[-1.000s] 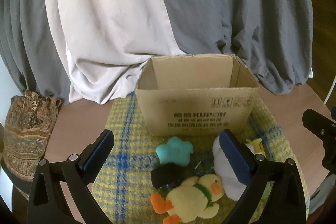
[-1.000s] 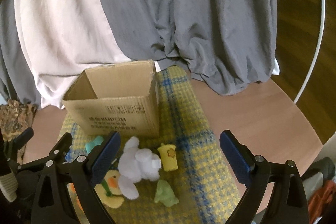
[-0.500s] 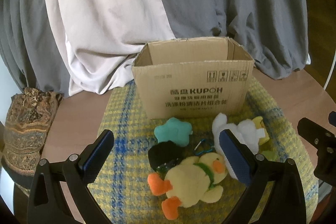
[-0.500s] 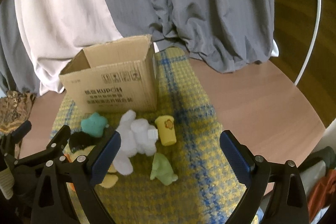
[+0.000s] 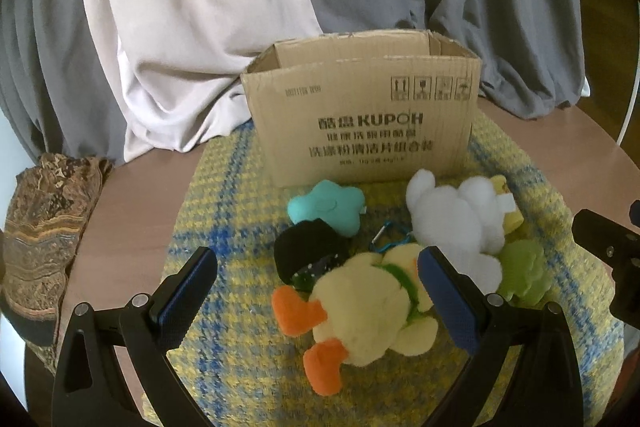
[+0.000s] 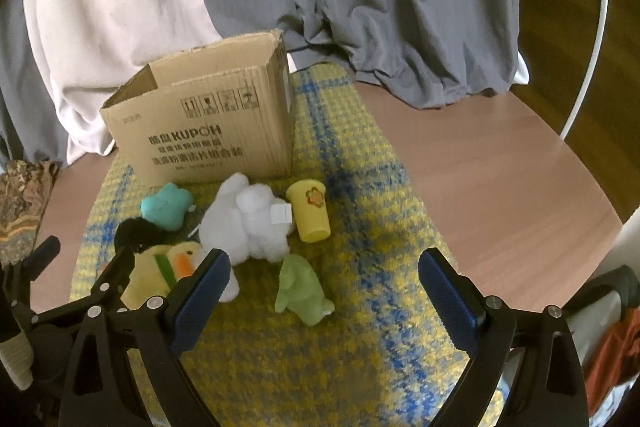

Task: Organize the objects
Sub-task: 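Move both tools back toward the remaining toys, then grasp the yellow plush duck with the left tool while the right tool grasps the green dinosaur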

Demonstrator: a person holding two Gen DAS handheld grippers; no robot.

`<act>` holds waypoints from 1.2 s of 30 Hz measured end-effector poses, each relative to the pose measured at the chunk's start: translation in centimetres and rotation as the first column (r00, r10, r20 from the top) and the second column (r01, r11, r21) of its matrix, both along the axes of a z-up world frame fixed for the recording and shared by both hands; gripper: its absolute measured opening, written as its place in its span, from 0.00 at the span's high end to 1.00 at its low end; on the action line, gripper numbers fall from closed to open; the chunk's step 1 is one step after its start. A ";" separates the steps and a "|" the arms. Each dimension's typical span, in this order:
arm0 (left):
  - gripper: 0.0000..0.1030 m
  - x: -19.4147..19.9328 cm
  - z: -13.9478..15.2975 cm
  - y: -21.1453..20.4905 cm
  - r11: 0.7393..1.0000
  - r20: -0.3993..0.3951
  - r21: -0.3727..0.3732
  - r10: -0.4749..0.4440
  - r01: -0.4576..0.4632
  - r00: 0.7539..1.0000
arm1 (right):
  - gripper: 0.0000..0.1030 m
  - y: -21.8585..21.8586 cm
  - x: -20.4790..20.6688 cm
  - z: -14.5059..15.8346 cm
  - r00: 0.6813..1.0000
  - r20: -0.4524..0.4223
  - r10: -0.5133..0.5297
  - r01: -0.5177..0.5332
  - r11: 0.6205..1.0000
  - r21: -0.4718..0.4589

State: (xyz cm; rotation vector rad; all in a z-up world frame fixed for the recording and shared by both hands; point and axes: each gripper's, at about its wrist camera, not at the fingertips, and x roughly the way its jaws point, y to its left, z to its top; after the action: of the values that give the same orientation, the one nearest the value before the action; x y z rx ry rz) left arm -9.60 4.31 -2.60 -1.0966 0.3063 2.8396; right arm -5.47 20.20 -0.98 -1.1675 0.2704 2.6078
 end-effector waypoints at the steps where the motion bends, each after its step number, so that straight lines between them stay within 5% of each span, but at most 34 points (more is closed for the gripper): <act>1: 0.01 0.0 -0.2 0.0 1.000 0.001 0.001 0.000 0.000 1.000 | 0.07 0.0 0.1 -0.2 1.000 0.003 -0.002 0.002 1.000 -0.005; 36: 0.03 -1.4 -7.4 0.2 0.993 0.159 0.059 -0.110 0.102 0.981 | 0.07 -0.5 -1.3 -7.4 0.994 0.110 -0.026 0.029 0.999 -0.022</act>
State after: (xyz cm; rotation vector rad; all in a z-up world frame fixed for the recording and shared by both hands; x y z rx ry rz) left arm -11.04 4.52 -9.97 -1.2515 0.2698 2.6311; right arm -6.81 19.68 -8.41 -1.3007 0.2938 2.5128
